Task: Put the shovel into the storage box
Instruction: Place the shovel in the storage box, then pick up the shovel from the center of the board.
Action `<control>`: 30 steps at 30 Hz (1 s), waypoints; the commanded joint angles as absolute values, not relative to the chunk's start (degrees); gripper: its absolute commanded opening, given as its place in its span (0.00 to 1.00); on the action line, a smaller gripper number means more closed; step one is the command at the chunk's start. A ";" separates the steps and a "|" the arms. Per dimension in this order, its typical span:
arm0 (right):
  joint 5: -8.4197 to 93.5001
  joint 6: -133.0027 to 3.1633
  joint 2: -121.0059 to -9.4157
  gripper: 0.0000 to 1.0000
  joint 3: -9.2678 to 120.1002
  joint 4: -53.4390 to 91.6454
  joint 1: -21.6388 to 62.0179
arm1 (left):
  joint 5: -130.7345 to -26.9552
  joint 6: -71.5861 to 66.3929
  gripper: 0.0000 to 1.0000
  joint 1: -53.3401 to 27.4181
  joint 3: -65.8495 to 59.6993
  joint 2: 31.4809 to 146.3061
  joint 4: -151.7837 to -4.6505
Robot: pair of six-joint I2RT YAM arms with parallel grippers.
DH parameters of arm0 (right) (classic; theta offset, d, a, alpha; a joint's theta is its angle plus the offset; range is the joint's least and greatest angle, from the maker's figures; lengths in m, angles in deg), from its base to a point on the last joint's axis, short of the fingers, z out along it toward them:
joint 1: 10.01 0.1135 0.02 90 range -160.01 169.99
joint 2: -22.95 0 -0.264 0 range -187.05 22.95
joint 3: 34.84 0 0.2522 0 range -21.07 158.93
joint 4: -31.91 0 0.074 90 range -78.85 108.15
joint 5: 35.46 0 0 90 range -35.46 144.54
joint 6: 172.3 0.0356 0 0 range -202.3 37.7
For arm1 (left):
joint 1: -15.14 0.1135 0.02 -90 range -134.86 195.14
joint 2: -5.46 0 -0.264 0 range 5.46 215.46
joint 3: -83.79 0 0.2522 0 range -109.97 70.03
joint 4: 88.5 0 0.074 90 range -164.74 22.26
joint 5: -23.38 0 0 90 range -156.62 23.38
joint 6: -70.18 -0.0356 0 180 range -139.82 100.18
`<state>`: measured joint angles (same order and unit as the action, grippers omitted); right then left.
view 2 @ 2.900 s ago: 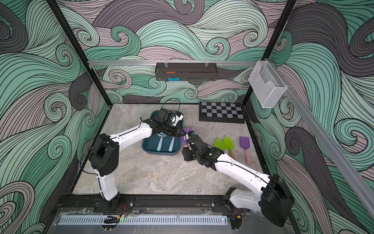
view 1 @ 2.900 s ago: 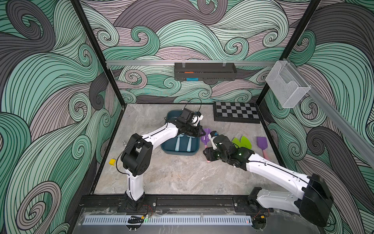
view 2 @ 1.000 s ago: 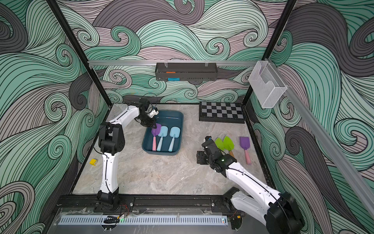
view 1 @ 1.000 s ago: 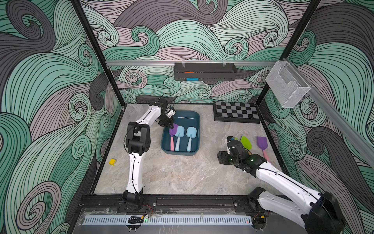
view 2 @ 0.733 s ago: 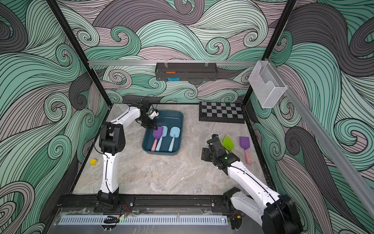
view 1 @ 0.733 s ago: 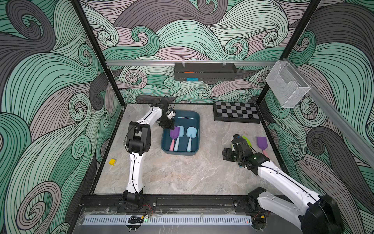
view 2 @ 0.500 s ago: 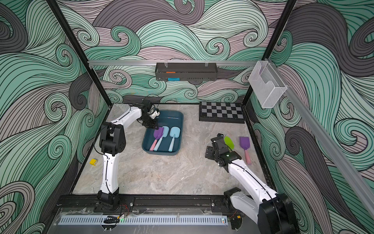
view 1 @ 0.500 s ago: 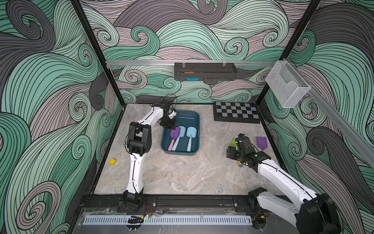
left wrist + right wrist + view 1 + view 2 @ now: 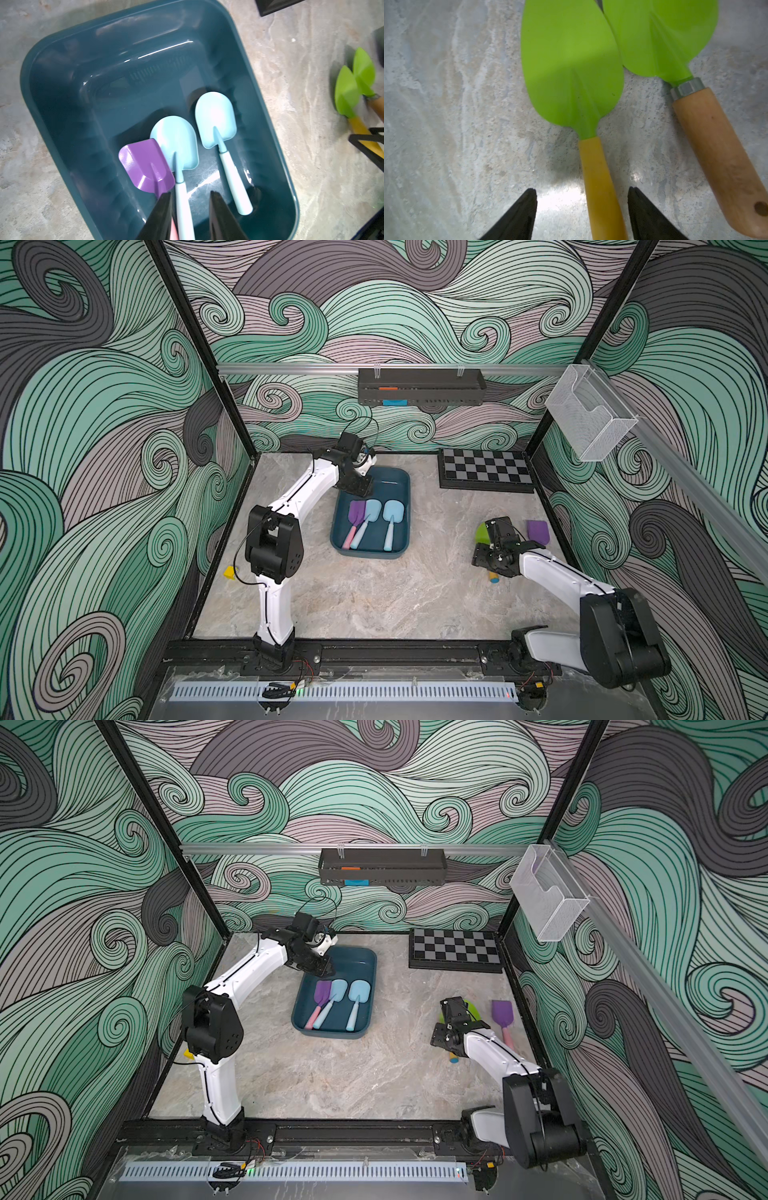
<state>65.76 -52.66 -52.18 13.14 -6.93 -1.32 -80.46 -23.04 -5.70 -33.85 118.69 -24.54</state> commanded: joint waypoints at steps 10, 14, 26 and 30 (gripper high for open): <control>58.80 -52.22 -55.10 0.10 12.25 -3.27 -3.71 | -89.42 -19.32 0.35 -5.69 -27.38 113.33 -33.00; 55.74 -53.71 -54.92 0.00 12.80 -2.94 -3.28 | -93.84 -16.12 0.36 -5.92 -24.86 112.72 -36.84; 52.41 -54.27 -45.21 0.00 17.75 -6.71 12.24 | -105.47 -2.39 0.49 -10.24 -14.10 110.91 -56.42; 52.32 -53.35 -44.64 0.00 21.24 -8.19 17.32 | -109.67 3.54 0.49 -11.44 -12.18 111.88 -63.87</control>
<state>52.98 -53.90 -45.56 18.80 -6.73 14.92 -103.67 -2.54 -10.73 -12.62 112.07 -55.45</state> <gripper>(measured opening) 0.230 0.491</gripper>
